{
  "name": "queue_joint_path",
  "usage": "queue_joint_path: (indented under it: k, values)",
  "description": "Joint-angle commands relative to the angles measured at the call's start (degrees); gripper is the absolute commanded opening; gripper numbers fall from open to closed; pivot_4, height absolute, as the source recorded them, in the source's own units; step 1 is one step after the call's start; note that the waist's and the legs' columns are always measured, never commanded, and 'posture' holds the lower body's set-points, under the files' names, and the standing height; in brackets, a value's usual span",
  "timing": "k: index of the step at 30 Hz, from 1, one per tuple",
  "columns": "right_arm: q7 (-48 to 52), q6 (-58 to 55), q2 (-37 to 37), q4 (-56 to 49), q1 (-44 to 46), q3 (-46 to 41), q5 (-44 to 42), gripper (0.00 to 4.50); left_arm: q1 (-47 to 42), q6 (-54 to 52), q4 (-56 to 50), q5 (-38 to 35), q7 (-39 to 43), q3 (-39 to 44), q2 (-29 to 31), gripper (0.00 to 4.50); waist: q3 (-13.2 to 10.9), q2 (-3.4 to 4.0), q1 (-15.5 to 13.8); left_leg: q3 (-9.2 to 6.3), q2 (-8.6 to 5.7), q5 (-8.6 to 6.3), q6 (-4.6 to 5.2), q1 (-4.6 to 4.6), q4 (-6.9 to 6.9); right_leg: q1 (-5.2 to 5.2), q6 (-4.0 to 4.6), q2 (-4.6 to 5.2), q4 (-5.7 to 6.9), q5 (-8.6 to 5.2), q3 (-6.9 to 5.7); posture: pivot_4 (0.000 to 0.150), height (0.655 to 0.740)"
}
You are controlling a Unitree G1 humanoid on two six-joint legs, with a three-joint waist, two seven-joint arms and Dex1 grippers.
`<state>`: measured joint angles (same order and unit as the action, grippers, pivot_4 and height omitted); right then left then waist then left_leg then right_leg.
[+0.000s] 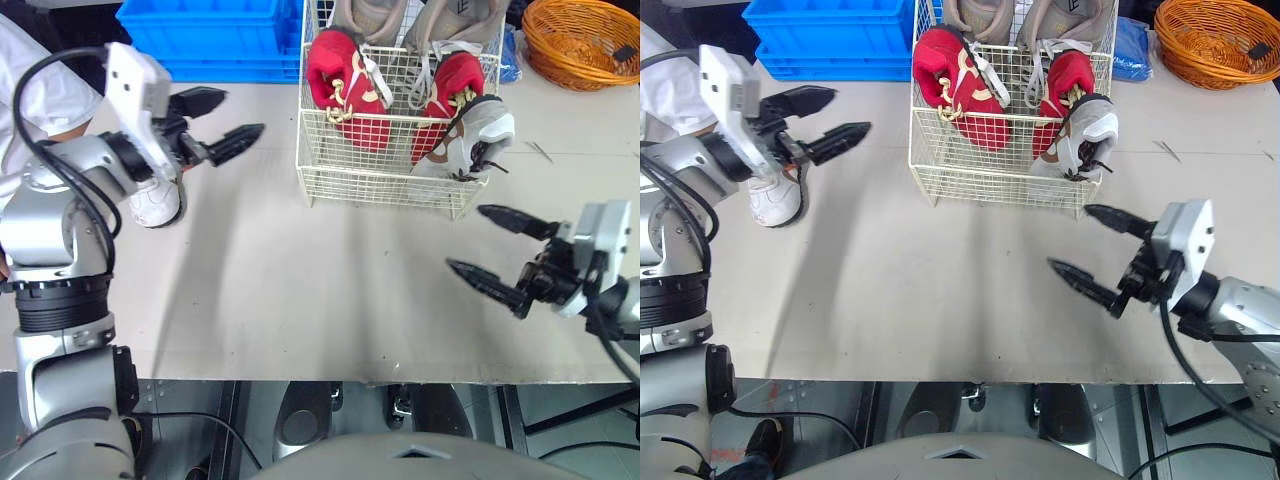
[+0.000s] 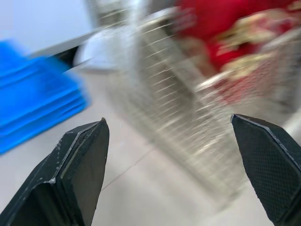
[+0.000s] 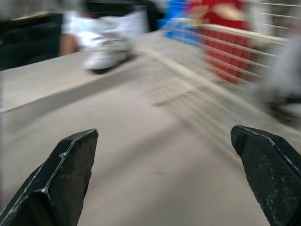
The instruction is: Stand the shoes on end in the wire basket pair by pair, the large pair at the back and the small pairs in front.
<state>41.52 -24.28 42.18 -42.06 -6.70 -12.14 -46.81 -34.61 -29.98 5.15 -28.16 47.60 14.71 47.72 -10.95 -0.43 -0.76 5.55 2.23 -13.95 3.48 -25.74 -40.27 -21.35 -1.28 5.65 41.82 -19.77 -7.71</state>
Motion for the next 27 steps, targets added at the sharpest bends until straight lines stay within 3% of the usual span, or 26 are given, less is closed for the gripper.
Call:
queue_joint_path:
  k: [1, 7, 12, 21, 27]
  values:
    - [3.94, 5.95, -3.04, 1.28, 3.55, 4.12, 3.94, 4.47, -1.07, 1.27, 9.05, 4.46, -5.24, 4.72, 4.72, 4.5, 0.0, -0.12, 0.1, 0.02, -0.01, 0.0, 0.0, 0.0, 0.0, -0.02, 0.0, 0.01, 0.01, 0.0, 0.01, 0.15, 0.686]
    - [6.29, 8.55, -5.71, 4.38, 6.84, 7.23, 6.99, 4.47, -3.55, 0.67, 24.1, 6.45, -9.48, 8.22, 8.54, 4.5, 0.06, -0.46, -0.19, 0.01, -0.02, 0.0, 0.0, -0.12, -0.01, -0.11, 0.0, 0.05, 0.02, 0.0, -0.04, 0.15, 0.686]
    - [7.78, 9.96, -6.95, 6.39, 8.64, 8.84, 8.69, 4.47, -10.17, 2.18, 38.74, 11.81, -11.4, 4.34, 11.02, 4.5, 0.18, -0.8, -0.19, 0.01, -0.03, 0.0, 0.0, -0.12, -0.02, -0.12, 0.0, 0.06, 0.04, 0.0, -0.06, 0.15, 0.686]
    - [7.29, 10.94, -9.13, 7.03, 9.24, 10.03, 10.48, 4.47, -22.54, 8.15, 62.81, 18.52, -7.17, -1.48, 9.12, 4.5, 0.31, -1.09, 0.04, 0.06, -0.04, 0.01, -0.01, -0.2, -0.05, -0.23, 0.0, 0.08, 0.12, 0.0, -0.07, 0.15, 0.686]
    - [6.9, 11.31, -10.29, 6.72, 8.73, 10.73, 11.74, 4.47, -25.81, 8.84, 69.27, 23.03, -7.04, -3.93, 9.06, 4.5, 0.32, -1.1, 0.18, 0.11, -0.04, 0.01, -0.01, -0.19, -0.05, -0.26, 0.0, 0.11, 0.14, 0.0, -0.06, 0.15, 0.686]
